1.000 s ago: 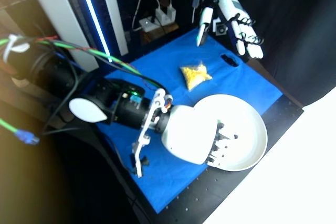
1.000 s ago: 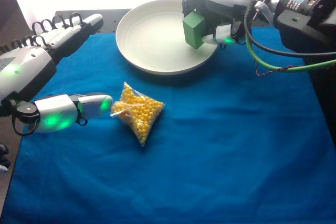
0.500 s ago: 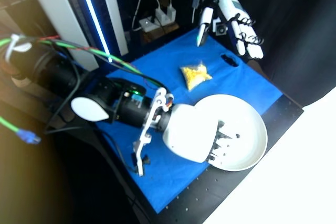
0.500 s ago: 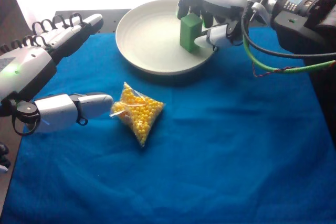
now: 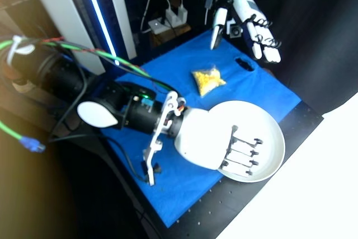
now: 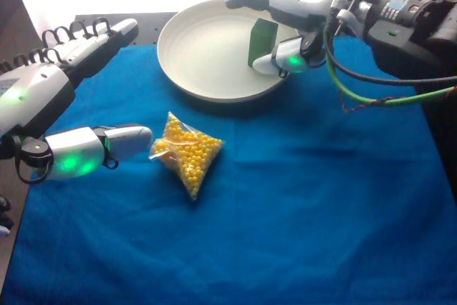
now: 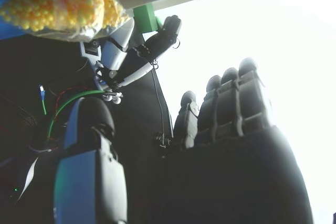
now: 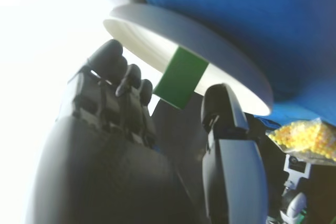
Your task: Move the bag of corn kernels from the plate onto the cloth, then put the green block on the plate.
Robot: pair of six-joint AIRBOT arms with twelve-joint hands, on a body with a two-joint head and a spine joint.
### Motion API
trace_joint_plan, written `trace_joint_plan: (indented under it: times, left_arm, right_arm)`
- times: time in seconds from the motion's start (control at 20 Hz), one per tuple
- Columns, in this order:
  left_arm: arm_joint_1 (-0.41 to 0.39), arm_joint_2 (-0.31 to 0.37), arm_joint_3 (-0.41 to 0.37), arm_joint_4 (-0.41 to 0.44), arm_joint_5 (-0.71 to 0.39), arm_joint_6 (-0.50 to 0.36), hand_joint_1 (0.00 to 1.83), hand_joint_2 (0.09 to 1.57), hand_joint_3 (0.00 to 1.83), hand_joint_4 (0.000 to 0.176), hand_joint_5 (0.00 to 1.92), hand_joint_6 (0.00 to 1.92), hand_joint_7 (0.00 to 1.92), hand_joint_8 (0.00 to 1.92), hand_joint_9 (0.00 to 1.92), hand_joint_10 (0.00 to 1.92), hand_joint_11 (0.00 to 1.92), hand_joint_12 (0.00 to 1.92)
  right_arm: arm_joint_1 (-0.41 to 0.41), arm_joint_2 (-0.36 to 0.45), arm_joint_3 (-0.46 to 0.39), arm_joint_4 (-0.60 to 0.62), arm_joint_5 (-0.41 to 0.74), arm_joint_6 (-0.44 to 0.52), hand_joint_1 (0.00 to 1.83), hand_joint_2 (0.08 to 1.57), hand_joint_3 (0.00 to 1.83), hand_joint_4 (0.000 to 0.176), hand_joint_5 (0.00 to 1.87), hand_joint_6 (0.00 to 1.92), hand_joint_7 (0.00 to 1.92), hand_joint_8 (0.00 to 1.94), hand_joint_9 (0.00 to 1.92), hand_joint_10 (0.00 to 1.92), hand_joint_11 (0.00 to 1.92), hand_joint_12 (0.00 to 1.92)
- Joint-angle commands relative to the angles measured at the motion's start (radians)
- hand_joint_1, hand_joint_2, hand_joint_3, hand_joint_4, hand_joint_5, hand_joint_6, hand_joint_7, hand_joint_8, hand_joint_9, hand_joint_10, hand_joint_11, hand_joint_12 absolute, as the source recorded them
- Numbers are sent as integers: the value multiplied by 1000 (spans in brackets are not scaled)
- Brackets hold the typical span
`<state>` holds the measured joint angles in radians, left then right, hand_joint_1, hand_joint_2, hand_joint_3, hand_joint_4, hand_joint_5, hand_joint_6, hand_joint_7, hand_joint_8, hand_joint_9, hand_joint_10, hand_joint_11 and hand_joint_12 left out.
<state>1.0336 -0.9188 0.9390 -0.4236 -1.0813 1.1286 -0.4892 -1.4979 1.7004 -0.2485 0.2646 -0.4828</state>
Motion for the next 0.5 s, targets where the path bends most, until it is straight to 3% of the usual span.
trace_joint_plan:
  times: [0.0, 0.05, 0.15, 0.2, 0.25, 0.3, 0.35, 0.4, 0.45]
  left_arm:
    - [-5, -3, 5, 13, -125, -9, 529, 1099, 3, 157, 0, 0, 0, 0, 0, 0, 0, 0]
    - [-5, -3, 4, 12, -126, -9, 534, 1102, 4, 164, 0, 0, 0, 0, 0, 0, 0, 0]
    - [1, -2, 2, 6, -131, -9, 536, 1099, 3, 153, 0, 0, 0, 0, 0, 0, 0, 0]
    - [5, -2, -1, 2, -135, -9, 549, 1102, 3, 166, 0, 0, 0, 0, 0, 0, 0, 0]
    - [7, -1, -2, 1, -136, -9, 549, 1102, 3, 166, 0, 0, 0, 0, 0, 0, 0, 0]
    - [11, 1, -4, -2, -139, -10, 557, 1099, 1, 174, 0, 0, 0, 0, 0, 0, 0, 0]
    - [14, 1, -5, -5, -141, -10, 547, 1092, 0, 176, 0, 0, 0, 0, 0, 0, 0, 0]
    - [17, 1, -6, -7, -143, -11, 530, 1090, 0, 176, 0, 0, 0, 0, 0, 0, 0, 0]
    - [19, 2, -8, -10, -147, -12, 512, 1083, 0, 176, 0, 0, 0, 0, 0, 0, 0, 0]
  right_arm:
    - [15, -1, -10, -2, 110, 2, 912, 1165, 0, 0, 0, 17, 8, 0, 2, 156, 0, 896]
    - [16, 5, -22, -11, 110, 2, 917, 1136, 0, 9, 0, 3, 1, 0, 0, 52, 0, 848]
    - [16, 32, -49, -21, 115, 2, 905, 1084, 0, 50, 0, 0, 0, 0, 0, 1, 0, 745]
    - [16, 58, -72, -25, 131, 2, 893, 1045, 0, 22, 0, 0, 0, 0, 0, 0, 0, 991]
    - [16, 66, -80, -25, 137, 2, 893, 1045, 0, 22, 0, 0, 0, 0, 0, 0, 0, 991]
    - [16, 85, -96, -27, 154, 2, 876, 1033, 0, 19, 0, 0, 0, 0, 0, 0, 0, 1136]
    - [16, 100, -111, -29, 168, 2, 894, 1026, 0, 44, 0, 0, 0, 0, 0, 0, 0, 1261]
    - [16, 119, -132, -30, 194, 2, 902, 1023, 0, 52, 0, 0, 0, 0, 0, 0, 0, 1282]
    - [16, 139, -154, -31, 220, 2, 865, 1021, 12, 46, 0, 0, 0, 0, 0, 0, 0, 303]
